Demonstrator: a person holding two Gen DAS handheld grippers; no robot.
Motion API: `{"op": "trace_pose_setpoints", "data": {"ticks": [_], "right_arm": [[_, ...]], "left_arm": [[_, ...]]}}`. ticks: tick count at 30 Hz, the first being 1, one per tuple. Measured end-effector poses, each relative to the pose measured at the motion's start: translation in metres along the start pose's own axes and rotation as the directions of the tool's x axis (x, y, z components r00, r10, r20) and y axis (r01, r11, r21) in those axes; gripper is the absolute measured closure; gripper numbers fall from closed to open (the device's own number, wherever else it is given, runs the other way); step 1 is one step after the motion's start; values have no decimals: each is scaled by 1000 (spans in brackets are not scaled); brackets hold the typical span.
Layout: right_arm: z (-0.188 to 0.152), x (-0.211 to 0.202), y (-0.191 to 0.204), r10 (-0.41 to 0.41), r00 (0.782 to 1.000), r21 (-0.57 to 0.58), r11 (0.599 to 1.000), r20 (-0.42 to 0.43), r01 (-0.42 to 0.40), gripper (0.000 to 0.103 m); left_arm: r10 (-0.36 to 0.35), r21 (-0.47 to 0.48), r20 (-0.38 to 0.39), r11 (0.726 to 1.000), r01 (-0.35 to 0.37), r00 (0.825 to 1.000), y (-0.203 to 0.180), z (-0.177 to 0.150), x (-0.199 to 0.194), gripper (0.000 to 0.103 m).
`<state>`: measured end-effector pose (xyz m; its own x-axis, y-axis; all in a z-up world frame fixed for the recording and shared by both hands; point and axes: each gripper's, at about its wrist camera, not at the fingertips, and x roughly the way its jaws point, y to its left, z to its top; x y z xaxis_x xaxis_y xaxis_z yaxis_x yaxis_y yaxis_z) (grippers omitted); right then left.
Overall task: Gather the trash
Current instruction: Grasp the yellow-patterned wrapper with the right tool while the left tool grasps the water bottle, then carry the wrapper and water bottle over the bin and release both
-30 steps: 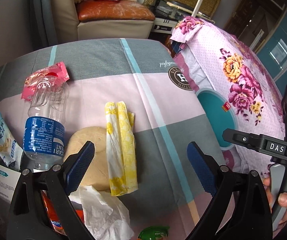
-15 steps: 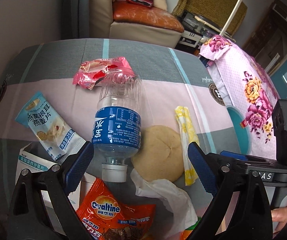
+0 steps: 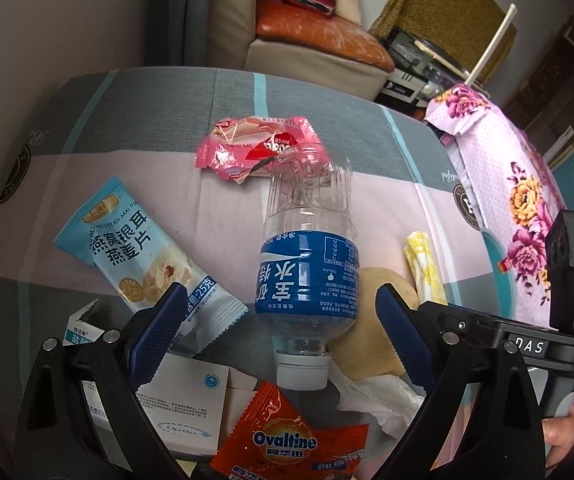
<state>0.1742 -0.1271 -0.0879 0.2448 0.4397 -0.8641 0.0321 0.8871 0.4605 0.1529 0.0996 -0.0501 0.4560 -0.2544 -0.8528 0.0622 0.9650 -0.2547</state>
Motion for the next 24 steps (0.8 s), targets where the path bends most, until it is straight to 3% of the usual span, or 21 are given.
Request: {"op": "trace_pose_setpoints", "data": {"ticks": [3, 5, 7, 8, 10, 17, 18, 19, 20, 24], "right_arm": [[-1, 1, 0, 13, 1000, -5, 1000, 8, -13, 43], [-2, 1, 2, 38, 999, -13, 999, 13, -38, 54], [-3, -1, 6, 68, 998, -23, 997, 12, -68, 71], [-4, -2, 10, 54, 998, -40, 998, 16, -54, 75], [-6, -4, 14, 37, 999, -63, 997, 19, -36, 93], [-9, -16, 5, 4, 999, -74, 997, 44, 0, 94], [-10, -19, 2, -1, 999, -72, 997, 51, 5, 94], [-9, -22, 0, -2, 998, -68, 998, 55, 6, 94], [-9, -24, -4, -3, 998, -61, 998, 58, 6, 94], [-8, -30, -13, -9, 997, -43, 999, 72, 12, 94]], "left_arm": [[-1, 2, -9, 1000, 1, 1000, 0, 2, 5, 8], [-2, 8, -13, 1000, 2, 1000, -2, 3, 9, 8], [-5, 16, -16, 1000, 5, 1000, -5, 5, 12, 8], [-10, 18, -18, 1000, 10, 1000, -6, 6, 15, 8], [-20, 13, -30, 1000, 21, 999, -6, 7, 20, 8], [-11, 38, -50, 999, 13, 999, -12, 13, 40, 10], [-5, 42, -49, 999, 7, 999, -13, 13, 41, 14], [-1, 46, -54, 999, 3, 999, -14, 12, 44, 29], [-5, 49, -66, 999, 8, 998, -15, 11, 47, 37], [33, 53, -34, 998, -31, 999, -21, 5, 41, 37]]}}
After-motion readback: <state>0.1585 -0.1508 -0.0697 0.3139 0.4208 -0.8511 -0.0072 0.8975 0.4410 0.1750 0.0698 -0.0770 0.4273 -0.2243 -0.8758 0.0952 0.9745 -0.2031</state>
